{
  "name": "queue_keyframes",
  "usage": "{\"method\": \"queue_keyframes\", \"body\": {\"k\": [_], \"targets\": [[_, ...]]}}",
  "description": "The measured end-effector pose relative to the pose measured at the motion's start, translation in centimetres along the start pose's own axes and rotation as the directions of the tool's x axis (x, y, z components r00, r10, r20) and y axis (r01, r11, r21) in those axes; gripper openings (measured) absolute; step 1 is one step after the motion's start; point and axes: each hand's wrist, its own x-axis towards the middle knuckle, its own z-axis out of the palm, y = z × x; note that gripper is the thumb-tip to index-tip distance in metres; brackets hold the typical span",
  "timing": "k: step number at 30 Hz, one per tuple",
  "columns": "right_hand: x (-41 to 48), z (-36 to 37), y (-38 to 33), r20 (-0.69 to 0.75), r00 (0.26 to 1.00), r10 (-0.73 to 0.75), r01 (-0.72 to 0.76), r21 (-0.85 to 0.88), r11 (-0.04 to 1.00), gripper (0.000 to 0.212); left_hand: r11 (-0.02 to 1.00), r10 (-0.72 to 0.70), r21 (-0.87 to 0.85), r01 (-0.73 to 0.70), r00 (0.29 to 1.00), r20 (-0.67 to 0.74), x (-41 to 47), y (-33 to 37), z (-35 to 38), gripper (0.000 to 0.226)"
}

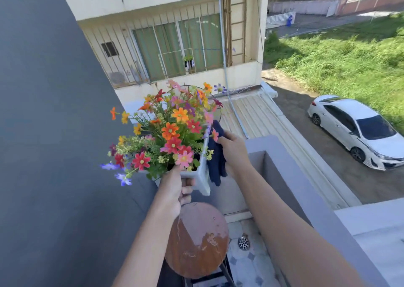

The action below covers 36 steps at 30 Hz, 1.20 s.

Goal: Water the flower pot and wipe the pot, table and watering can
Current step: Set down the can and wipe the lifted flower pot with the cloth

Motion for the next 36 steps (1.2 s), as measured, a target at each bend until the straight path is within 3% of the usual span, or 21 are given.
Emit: {"method": "queue_keyframes", "body": {"k": [6, 9, 14, 19, 23, 27, 32, 34, 36], "targets": [[5.2, 0.6, 0.2, -0.067, 0.997, 0.041, -0.041, 0.007, 0.999, 0.025, 1.0, -0.03, 0.007, 0.029, 0.998, 0.048, 3.1, 0.5, -0.5, 0.033], [5.6, 2.4, 1.6, -0.108, 0.993, -0.043, 0.033, -0.095, 0.995, 0.019, 0.999, -0.045, -0.014, 0.046, 0.998, 0.044, 5.6, 1.0, -0.8, 0.028], [3.7, 5.7, 7.2, 0.014, 0.995, -0.103, 0.104, -0.231, 0.967, 0.022, 0.99, -0.086, -0.114, 0.081, 0.996, -0.033, 10.3, 1.7, -2.3, 0.019], [3.4, 4.7, 13.5, 0.121, 0.991, 0.054, -0.015, -0.305, 0.952, 0.024, 0.983, -0.113, -0.148, 0.106, 0.993, -0.043, 13.7, 0.4, -3.6, 0.015], [4.1, 3.7, 19.8, 0.079, 0.973, 0.219, -0.177, -0.358, 0.917, 0.026, 0.98, -0.149, -0.143, 0.141, 0.988, -0.049, 15.5, -0.3, -5.0, 0.023], [4.8, 4.8, 25.7, 0.115, 0.942, 0.315, -0.231, -0.459, 0.858, 0.027, 0.964, -0.173, -0.219, 0.151, 0.981, -0.087, 16.6, -1.0, -6.0, 0.029], [4.9, 7.6, 33.5, 0.316, 0.892, 0.324, -0.009, -0.702, 0.712, 0.031, 0.985, -0.123, -0.133, 0.112, 0.989, -0.077, 17.6, -1.5, -6.1, 0.032], [3.7, 7.9, 37.6, 0.432, 0.832, 0.348, 0.162, -0.788, 0.594, 0.033, 0.987, -0.128, -0.105, 0.12, 0.988, -0.083, 18.1, -2.2, -6.4, 0.035], [1.9, 8.0, 41.4, 0.509, 0.807, 0.301, 0.368, -0.831, 0.417, 0.05, 0.985, -0.159, -0.084, 0.15, 0.982, -0.103, 18.4, -2.8, -6.8, 0.037]]}}
